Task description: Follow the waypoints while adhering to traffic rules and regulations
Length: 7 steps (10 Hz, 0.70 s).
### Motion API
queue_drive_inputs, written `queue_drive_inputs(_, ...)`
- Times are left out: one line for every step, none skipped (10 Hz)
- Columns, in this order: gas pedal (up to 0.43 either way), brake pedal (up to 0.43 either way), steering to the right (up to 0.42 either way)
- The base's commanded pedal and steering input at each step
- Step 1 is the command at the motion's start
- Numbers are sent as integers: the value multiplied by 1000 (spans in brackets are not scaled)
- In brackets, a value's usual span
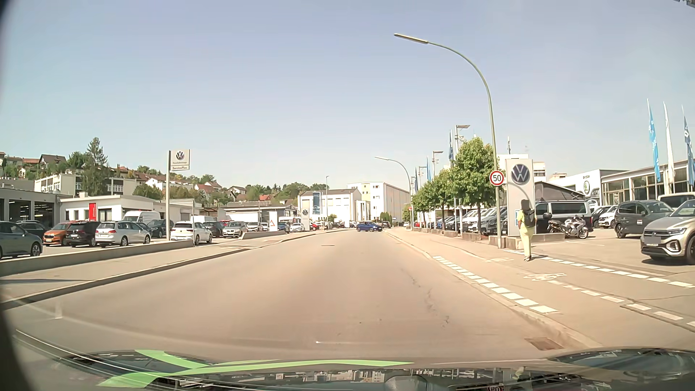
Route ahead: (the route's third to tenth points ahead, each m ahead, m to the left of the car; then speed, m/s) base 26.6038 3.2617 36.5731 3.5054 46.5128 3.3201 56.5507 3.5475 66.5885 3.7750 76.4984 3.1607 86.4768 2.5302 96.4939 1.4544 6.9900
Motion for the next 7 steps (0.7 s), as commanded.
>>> queue_drive_inputs(189,0,-3)
queue_drive_inputs(189,0,-4)
queue_drive_inputs(189,0,-6)
queue_drive_inputs(189,0,-9)
queue_drive_inputs(189,0,-10)
queue_drive_inputs(189,0,-10)
queue_drive_inputs(189,0,-10)
